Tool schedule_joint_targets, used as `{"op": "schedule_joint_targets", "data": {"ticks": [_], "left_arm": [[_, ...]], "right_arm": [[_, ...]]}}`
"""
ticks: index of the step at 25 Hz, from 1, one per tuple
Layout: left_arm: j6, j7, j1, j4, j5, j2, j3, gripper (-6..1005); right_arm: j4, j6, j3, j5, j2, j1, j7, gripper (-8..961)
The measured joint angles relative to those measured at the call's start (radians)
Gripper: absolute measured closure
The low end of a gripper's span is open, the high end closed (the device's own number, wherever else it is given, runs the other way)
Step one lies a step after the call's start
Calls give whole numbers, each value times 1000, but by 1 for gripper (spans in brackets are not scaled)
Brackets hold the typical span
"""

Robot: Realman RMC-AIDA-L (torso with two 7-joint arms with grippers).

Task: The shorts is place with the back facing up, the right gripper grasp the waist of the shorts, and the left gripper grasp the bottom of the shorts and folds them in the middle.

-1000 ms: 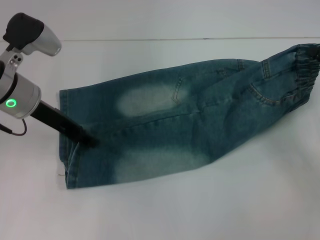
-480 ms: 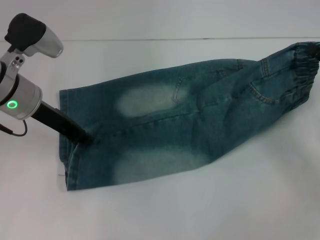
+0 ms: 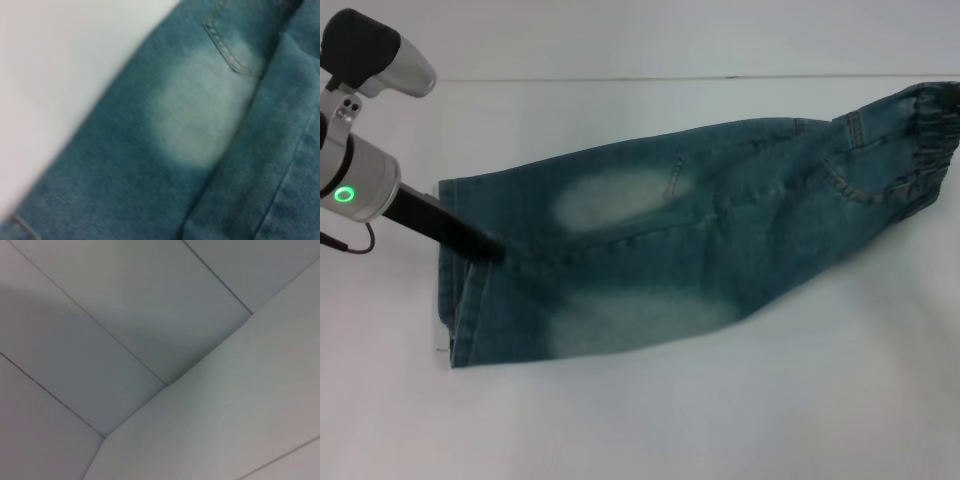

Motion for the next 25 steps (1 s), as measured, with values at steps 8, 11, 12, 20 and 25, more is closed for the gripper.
{"op": "schedule_joint_targets", "data": {"ticks": [8, 11, 12, 20, 25], "left_arm": [[-79, 1, 0, 1, -21, -7, -6, 954], [-92, 2, -1, 3, -29, -7, -11, 954], [-99, 3, -1, 4, -32, -7, -12, 954], [-148, 12, -3, 11, -76, -5, -14, 954], [-185, 22, -4, 5, -100, -5, -13, 953]], "right_arm": [[0, 24, 0, 31, 9, -2, -13, 893], [0, 39, -4, 50, 11, 2, -19, 893], [0, 45, -4, 56, 12, 4, -21, 893], [-5, 91, -5, 104, 13, 35, -35, 893], [-2, 144, -7, 112, 15, 64, -39, 893]]}}
